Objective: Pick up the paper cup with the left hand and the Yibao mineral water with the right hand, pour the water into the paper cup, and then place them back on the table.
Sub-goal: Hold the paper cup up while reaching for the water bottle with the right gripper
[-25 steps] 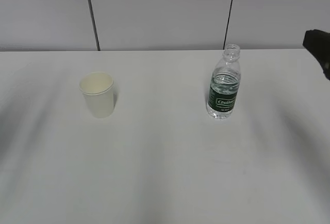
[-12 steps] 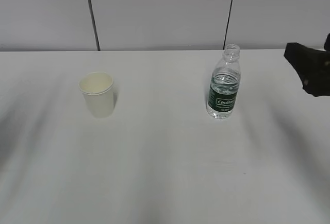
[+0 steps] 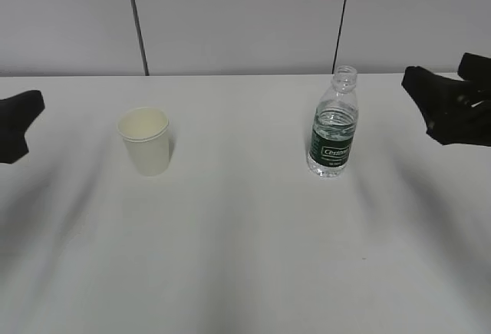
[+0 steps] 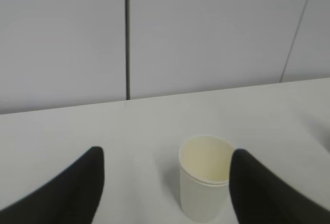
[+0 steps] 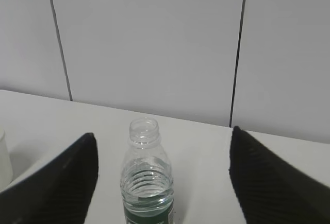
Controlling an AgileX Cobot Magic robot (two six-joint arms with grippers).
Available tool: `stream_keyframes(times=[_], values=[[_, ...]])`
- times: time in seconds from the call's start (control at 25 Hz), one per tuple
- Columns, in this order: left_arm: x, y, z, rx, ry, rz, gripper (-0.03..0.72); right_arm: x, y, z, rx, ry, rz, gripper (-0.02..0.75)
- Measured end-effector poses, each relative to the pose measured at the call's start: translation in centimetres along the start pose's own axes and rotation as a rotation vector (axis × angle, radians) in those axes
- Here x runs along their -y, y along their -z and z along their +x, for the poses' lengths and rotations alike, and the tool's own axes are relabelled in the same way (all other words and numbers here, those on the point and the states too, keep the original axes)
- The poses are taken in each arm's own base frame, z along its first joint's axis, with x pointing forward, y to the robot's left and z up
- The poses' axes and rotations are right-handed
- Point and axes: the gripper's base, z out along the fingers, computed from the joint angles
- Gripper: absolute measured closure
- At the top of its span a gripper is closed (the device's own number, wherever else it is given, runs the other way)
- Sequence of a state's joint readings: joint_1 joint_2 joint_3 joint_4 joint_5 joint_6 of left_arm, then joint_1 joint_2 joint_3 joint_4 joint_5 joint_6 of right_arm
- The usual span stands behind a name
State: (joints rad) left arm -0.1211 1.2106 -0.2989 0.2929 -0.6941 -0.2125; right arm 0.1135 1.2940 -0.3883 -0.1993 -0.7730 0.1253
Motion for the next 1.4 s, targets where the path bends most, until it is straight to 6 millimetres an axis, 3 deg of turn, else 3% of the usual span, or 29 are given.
stream_keyframes(times=[0.44, 0.96, 1.4], values=[[0.4, -2.9, 3.6, -0.047, 0.026, 0.091, 0.223, 0.0, -1.7, 2.6, -0.024, -0.023, -0.018, 0.154], [1.1, -5.1, 9.7, -0.167, 0.045, 0.211, 0.225, 0.0, -3.5, 6.0, -0.011, -0.057, -0.041, 0.154], [1.1, -5.2, 10.4, -0.194, 0.049, 0.219, 0.244, -0.2, -3.7, 6.7, -0.034, -0.05, -0.067, 0.154]])
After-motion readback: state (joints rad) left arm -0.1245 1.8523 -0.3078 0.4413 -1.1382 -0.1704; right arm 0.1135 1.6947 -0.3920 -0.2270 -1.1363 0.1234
